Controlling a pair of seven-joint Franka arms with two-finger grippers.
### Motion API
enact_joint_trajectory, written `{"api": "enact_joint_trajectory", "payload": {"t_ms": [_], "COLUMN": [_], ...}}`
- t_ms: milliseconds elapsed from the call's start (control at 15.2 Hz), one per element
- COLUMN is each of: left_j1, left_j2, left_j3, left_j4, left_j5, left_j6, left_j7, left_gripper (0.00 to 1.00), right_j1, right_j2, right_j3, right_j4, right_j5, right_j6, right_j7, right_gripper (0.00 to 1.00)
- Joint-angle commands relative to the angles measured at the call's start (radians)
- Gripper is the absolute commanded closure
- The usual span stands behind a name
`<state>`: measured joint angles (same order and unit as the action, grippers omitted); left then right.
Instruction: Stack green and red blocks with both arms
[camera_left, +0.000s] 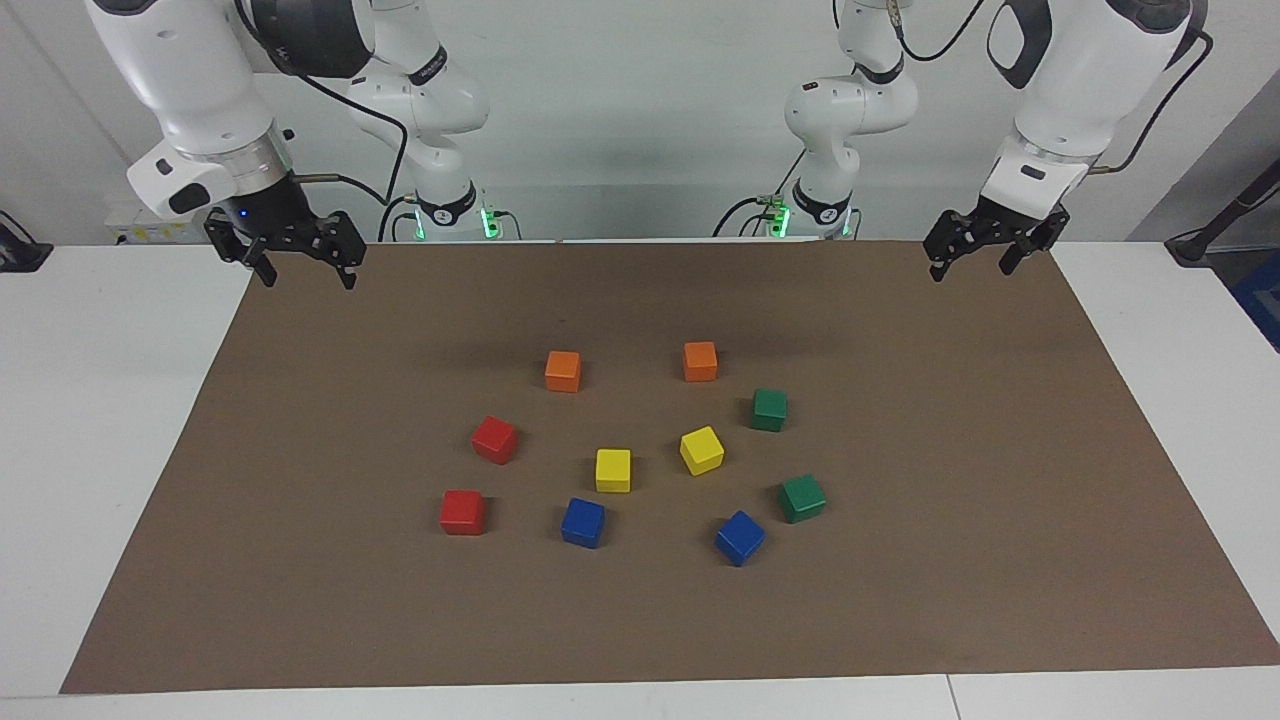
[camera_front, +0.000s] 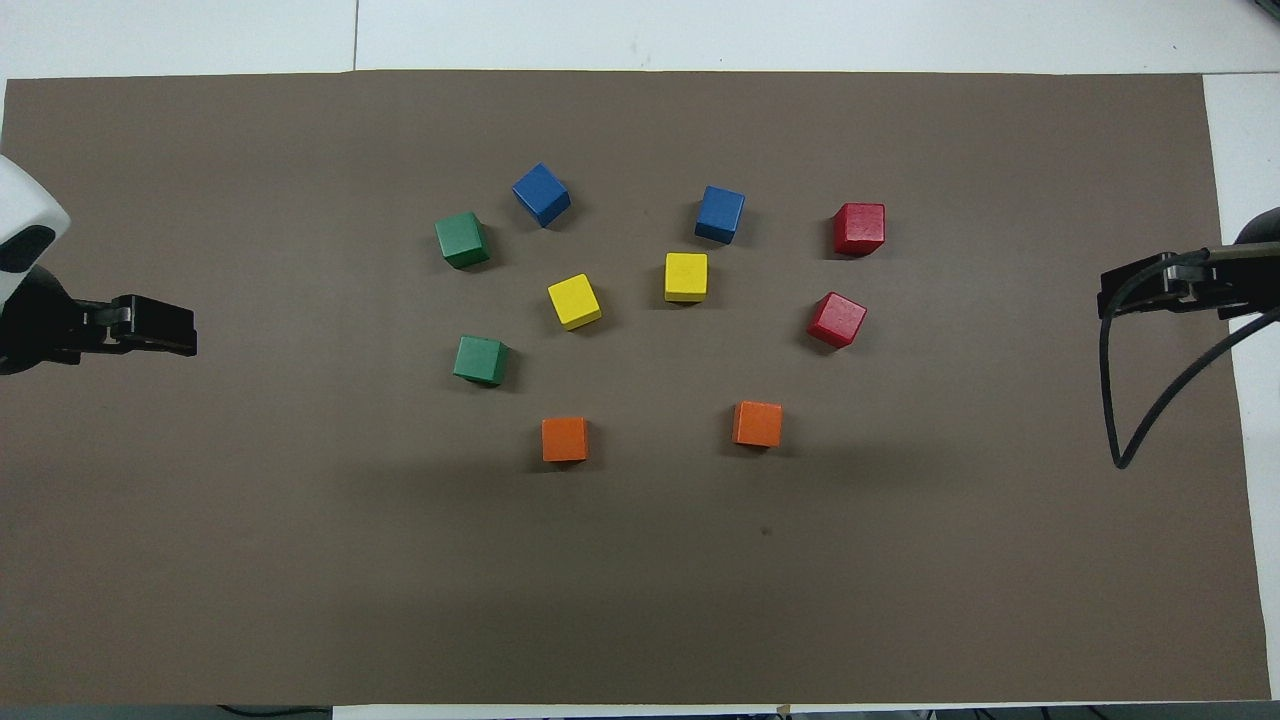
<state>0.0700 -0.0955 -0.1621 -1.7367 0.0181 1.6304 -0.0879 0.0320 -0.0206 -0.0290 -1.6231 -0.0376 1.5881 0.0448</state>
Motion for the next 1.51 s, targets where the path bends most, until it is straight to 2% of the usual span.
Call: {"api": "enact_joint_trajectory", "payload": {"t_ms": [0,459,590,721,918,1049,1246,1443], "left_j1": [0.013,0.013,0.008,-0.016,-0.087,-0.136,-0.222,-0.259], "left_j2": [-0.026,-0.029,-0.059,-0.050,0.014,0.065,0.132,0.223], "left_j3": [-0.005,-0.007,-0.008,-0.014,-0.014,-0.014,-0.013,-0.011], "left_j4": [-0.032,-0.024,-0.090,-0.109,-0.110,-0.151,-0.216,-0.216], "left_j5": [0.000,0.002,0.000,-0.013,-0.029,-0.030,-0.029,-0.024], "left_j6": [0.023,0.003,0.034,0.097,0.137,0.222,0.362,0.434], "left_j7": [0.010,0.007,-0.031,-0.110,-0.247,-0.390,-0.409,-0.409], "left_gripper": [0.00,0.00,0.00,0.00,0.00,0.00,0.00,0.00], "right_j1": [-0.014,-0.014,-0.014,-0.012,-0.012,0.026,0.123,0.170], "right_j2": [0.010,0.001,-0.001,-0.007,-0.018,-0.042,-0.074,-0.015], "right_j3": [0.009,0.009,0.009,0.009,0.011,0.014,0.014,0.014], "right_j4": [0.020,0.000,-0.003,-0.014,-0.041,-0.107,-0.277,-0.330], "right_j5": [0.004,0.010,0.010,0.012,0.019,0.022,0.022,0.024], "right_j6": [-0.013,-0.008,-0.010,-0.013,-0.017,0.012,0.175,0.300], "right_j7": [-0.033,-0.031,-0.023,-0.026,-0.005,0.138,0.398,0.542], "right_gripper": [0.00,0.00,0.00,0.00,0.00,0.00,0.00,0.00]}}
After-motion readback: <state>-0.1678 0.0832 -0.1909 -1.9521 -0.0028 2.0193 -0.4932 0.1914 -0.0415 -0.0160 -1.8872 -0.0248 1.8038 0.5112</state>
